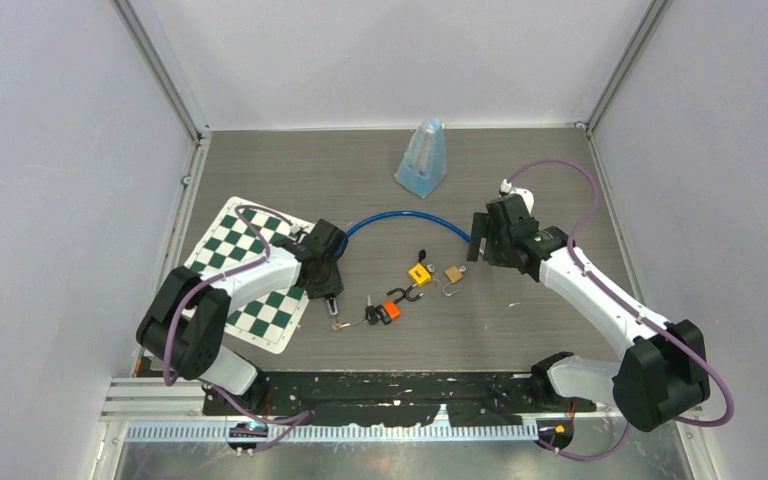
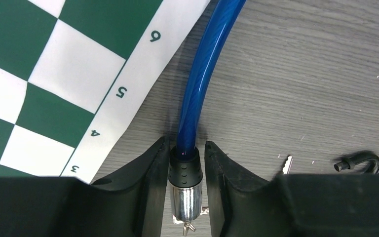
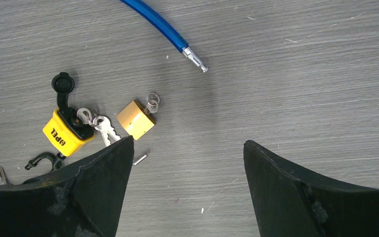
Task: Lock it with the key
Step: Pick up the lock from the center of the board.
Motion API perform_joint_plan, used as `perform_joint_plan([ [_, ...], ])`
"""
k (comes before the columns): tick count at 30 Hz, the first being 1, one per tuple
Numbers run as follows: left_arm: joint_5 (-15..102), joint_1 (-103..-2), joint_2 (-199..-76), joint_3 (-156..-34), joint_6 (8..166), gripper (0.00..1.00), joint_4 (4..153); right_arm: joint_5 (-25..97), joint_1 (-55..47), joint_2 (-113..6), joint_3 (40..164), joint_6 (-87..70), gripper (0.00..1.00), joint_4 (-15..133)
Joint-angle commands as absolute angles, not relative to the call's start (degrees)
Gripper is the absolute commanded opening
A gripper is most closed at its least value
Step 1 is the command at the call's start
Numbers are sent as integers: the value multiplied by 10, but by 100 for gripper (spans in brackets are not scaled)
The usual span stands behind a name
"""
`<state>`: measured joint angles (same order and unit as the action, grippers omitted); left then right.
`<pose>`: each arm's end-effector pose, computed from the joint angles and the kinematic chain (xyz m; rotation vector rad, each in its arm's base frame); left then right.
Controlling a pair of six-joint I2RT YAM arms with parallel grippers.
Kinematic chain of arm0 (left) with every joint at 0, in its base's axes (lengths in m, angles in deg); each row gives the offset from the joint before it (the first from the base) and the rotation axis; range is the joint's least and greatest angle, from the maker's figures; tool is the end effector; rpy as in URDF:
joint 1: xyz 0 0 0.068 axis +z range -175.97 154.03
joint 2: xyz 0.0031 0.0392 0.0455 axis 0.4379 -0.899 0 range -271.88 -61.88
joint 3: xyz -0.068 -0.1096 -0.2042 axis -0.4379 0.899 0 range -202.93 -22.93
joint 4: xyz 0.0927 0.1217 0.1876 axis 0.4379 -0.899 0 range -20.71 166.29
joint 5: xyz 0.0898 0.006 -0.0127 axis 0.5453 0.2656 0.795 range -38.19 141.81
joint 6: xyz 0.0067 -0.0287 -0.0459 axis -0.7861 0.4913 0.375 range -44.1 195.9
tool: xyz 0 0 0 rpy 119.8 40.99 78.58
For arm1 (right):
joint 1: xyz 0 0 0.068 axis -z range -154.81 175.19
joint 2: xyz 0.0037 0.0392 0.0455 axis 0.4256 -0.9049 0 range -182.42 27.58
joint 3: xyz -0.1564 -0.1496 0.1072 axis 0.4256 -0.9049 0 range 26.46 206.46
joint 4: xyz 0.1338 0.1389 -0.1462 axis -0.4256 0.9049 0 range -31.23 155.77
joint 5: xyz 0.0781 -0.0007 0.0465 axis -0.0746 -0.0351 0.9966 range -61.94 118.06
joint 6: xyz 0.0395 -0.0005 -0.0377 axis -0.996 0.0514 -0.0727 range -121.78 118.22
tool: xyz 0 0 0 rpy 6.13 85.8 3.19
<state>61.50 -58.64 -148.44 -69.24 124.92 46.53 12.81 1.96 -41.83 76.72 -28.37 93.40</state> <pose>0.2168 -0.1317 0.1422 -0.4338 2.7311 -0.1415 0.2195 0.0836 0.2252 0.1799 2.4566 0.0401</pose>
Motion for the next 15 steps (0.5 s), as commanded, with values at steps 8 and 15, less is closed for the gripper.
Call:
perform_joint_plan([
  [8,656,-588,-1556,-725,1216,33,467,204,71,-494,789,-213,90,860],
  [15,661,-588,-1578,-747,1197,34,462,215,72,-556,806,-131,92,855],
])
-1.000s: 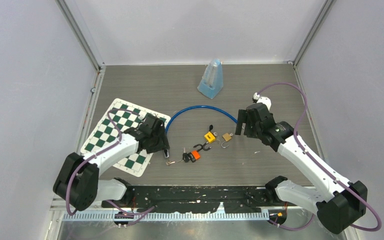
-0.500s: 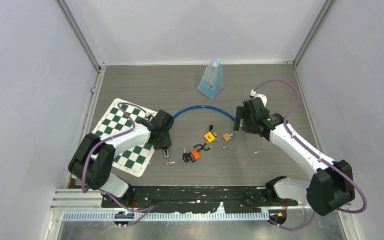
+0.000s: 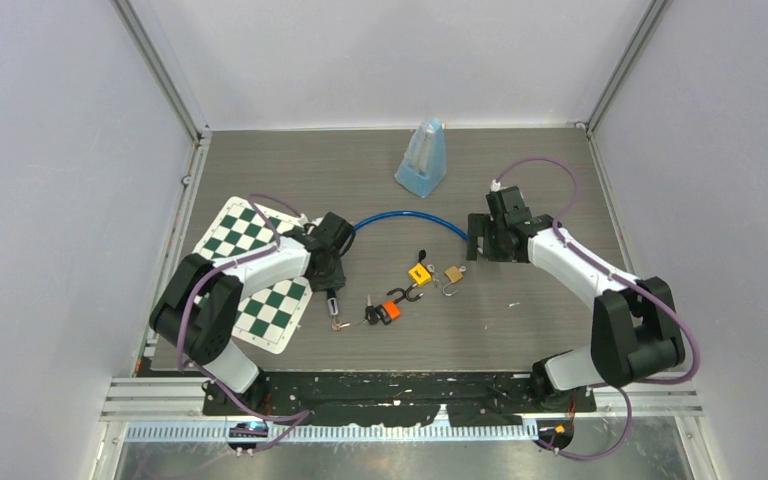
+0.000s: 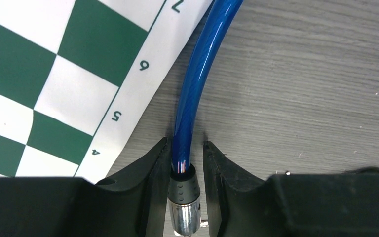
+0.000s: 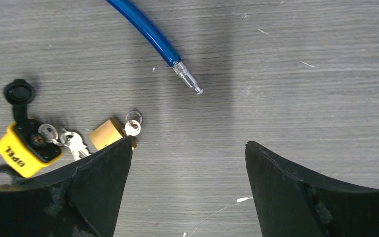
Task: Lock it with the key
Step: Pick up the lock from the center of the board.
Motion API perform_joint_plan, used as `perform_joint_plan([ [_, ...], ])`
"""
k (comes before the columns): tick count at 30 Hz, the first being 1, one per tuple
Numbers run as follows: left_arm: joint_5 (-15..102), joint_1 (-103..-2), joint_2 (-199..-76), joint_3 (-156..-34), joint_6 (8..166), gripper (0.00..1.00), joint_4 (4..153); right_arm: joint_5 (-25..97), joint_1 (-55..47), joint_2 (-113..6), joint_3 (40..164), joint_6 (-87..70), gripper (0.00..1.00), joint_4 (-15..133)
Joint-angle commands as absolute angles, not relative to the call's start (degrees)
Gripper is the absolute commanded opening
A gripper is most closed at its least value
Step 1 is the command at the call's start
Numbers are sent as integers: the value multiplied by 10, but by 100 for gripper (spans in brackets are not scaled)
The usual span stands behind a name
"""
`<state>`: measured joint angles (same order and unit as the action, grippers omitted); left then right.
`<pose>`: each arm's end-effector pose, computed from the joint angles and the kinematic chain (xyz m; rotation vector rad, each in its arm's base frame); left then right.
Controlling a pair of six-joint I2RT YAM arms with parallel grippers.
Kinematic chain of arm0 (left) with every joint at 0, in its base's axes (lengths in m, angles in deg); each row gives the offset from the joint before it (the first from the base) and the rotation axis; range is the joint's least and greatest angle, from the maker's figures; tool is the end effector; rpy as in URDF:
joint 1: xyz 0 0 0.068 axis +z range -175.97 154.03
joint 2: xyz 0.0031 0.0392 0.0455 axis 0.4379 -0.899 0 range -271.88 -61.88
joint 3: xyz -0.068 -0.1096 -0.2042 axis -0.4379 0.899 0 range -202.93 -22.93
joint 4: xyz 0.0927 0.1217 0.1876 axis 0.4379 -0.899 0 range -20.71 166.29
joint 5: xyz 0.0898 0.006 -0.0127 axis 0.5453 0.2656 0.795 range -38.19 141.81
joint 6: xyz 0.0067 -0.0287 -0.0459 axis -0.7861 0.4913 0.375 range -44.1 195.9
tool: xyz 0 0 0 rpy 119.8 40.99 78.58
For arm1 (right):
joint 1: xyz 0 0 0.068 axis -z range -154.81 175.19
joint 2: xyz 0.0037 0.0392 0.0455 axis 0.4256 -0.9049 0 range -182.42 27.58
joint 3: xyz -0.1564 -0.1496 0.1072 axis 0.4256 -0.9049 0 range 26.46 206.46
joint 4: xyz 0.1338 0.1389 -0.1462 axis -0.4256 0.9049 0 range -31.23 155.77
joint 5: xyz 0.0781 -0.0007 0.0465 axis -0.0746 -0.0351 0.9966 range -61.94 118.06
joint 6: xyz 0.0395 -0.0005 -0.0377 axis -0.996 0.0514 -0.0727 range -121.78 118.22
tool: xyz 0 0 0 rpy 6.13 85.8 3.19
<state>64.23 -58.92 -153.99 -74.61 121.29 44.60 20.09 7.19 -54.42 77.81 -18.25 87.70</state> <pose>0.2323 -0.1412 0.1408 -0.3463 2.7427 -0.0416 0.2556 0.0776 0.1851 0.0146 2.5948 0.0363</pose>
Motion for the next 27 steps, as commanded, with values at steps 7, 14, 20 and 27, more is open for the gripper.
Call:
perform_joint_plan([
  [7,659,-586,-1594,-755,1188,12,457,217,71,-573,815,-147,92,844],
  [14,650,-582,-1577,-770,1123,0,459,221,76,-585,838,-136,91,837],
  [20,660,-582,-1512,-781,1040,0,470,252,76,-589,855,-113,91,804],
  [27,658,-583,-1423,-760,968,0,498,336,76,-567,810,-59,87,686],
])
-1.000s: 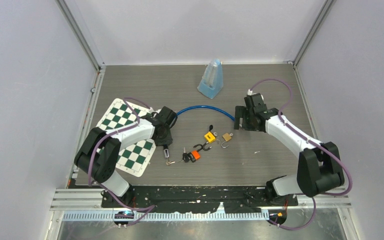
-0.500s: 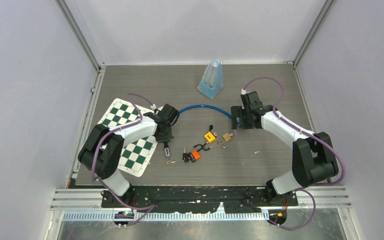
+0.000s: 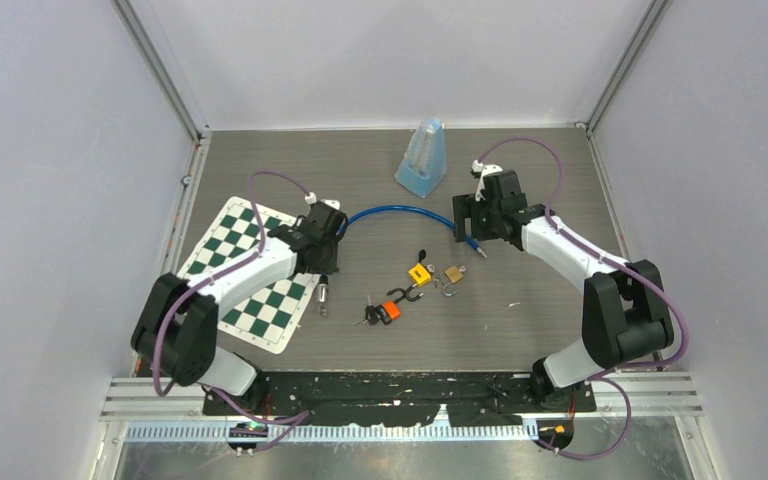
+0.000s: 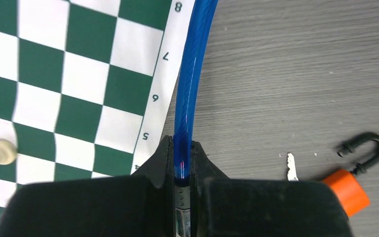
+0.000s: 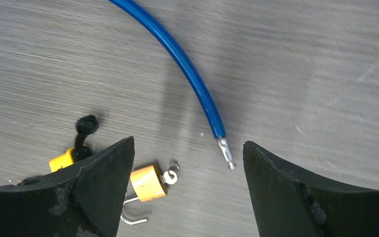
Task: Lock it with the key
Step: Pick up the lock from the center of the board.
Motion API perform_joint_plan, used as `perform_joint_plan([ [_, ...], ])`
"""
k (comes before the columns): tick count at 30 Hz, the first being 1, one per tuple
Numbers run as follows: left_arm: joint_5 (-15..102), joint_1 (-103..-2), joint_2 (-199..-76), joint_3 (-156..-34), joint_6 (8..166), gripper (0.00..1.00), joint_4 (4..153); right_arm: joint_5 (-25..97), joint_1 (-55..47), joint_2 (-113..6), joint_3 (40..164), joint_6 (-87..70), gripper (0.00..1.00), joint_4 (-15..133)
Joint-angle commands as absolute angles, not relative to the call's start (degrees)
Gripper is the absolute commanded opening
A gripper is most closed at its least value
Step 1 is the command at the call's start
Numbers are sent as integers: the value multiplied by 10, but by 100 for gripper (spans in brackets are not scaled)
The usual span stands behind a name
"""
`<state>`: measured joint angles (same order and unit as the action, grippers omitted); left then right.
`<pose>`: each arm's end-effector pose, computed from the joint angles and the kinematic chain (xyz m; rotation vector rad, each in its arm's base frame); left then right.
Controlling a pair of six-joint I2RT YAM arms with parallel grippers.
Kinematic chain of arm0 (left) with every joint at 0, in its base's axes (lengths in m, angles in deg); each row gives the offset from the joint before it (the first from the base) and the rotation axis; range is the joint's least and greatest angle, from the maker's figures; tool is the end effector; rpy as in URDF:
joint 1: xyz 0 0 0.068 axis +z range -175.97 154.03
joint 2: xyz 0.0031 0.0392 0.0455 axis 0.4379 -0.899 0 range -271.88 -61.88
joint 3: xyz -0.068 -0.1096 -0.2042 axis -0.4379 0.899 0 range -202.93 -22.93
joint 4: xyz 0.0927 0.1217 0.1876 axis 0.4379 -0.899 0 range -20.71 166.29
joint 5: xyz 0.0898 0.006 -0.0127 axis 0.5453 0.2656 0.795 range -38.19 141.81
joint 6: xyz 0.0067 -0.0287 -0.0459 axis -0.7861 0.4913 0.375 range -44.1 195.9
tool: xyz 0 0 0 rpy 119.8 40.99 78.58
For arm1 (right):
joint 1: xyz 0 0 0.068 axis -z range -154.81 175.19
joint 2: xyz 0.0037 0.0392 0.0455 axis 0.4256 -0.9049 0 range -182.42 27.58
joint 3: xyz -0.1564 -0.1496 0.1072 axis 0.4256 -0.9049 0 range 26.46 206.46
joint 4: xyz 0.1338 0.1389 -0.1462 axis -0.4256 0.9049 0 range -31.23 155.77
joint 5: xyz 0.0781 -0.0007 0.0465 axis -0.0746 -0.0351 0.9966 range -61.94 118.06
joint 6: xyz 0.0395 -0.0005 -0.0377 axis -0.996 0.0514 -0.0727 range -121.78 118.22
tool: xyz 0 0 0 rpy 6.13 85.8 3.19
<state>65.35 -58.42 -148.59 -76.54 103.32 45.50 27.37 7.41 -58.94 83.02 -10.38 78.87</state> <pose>0.2371 -0.1405 0.1741 0.0434 2.6322 -0.0339 0.2870 0.0915 0.1999 -0.1909 2.4461 0.1890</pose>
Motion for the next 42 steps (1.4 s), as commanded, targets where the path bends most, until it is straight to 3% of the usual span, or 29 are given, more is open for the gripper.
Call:
perform_joint_plan([
  [1,655,-583,-1412,-757,959,0,502,342,76,-564,803,-47,87,656],
  [5,648,-583,-1373,-750,932,0,509,349,76,-567,785,-9,87,610],
  [14,640,-582,-1363,-770,919,0,493,349,69,-641,860,89,85,721],
  [23,631,-583,-1374,-788,917,0,480,269,65,-737,956,83,64,845],
  [35,617,-583,-1377,-789,919,0,481,256,62,-801,999,72,50,885],
  [42,612,-583,-1378,-792,922,0,482,261,62,-825,1019,55,29,894],
])
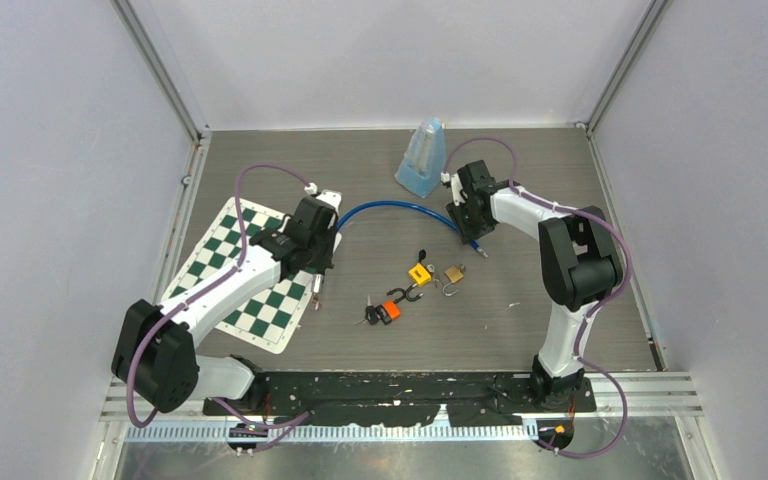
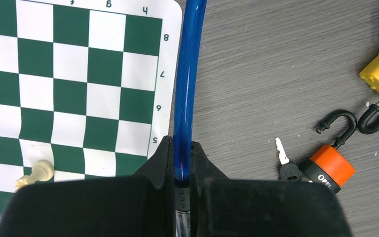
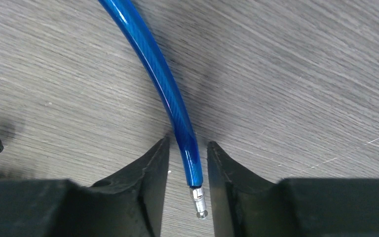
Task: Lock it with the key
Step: Pick up the lock from the center of the board.
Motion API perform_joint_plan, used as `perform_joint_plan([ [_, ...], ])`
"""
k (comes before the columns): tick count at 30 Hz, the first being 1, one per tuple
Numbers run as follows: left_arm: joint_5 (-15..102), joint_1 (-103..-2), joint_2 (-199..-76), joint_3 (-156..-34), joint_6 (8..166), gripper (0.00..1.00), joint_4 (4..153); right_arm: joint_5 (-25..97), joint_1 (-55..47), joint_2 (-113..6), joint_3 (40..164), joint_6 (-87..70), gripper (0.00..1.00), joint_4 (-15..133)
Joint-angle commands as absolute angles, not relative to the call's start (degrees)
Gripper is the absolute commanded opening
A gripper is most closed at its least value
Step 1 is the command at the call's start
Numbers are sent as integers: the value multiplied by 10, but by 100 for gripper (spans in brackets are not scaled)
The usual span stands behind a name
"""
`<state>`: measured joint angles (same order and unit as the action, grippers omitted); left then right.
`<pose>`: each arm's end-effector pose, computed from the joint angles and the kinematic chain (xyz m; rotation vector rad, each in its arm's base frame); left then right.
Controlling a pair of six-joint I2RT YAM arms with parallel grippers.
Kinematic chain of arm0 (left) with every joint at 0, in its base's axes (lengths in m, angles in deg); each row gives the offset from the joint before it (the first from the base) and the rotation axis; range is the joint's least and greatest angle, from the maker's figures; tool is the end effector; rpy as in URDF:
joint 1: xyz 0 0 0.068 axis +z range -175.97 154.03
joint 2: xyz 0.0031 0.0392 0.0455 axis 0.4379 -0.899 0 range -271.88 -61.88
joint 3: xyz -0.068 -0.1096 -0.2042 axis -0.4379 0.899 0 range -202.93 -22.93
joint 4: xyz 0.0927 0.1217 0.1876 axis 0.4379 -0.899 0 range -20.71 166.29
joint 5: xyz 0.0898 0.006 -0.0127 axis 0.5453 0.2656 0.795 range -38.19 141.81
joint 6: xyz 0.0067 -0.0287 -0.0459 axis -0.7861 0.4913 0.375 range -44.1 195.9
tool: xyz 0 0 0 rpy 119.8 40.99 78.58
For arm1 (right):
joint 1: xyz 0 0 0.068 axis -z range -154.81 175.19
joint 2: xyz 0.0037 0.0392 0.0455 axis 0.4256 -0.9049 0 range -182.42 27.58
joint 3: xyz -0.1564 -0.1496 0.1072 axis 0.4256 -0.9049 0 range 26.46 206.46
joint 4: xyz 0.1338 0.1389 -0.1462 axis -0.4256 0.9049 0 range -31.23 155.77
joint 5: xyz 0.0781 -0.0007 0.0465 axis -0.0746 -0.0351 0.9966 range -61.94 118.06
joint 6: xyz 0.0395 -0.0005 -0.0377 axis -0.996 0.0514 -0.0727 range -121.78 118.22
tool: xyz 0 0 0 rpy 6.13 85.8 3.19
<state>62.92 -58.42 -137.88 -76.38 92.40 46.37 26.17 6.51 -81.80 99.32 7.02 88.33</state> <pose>0.2240 -0.1340 0.2205 0.2617 2.4530 -0.1289 0.3392 0.1133 0.1457 -0.6374 2.6472 0.0049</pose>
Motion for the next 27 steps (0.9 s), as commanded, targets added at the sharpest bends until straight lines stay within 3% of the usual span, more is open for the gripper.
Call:
perform_joint_plan([
  [1,611,-583,-1377,-792,922,0,481,269,63,-827,1020,53,25,894],
  [5,614,-583,-1374,-792,927,0,477,273,62,-823,1022,43,7,891],
  [12,603,-583,-1359,-803,950,0,462,260,52,-747,1007,-9,5,861],
  [22,589,-583,-1297,-837,963,0,441,106,-52,-521,931,-81,5,780],
  [27,584,-583,-1251,-870,981,0,441,71,-58,-420,909,-104,5,746],
])
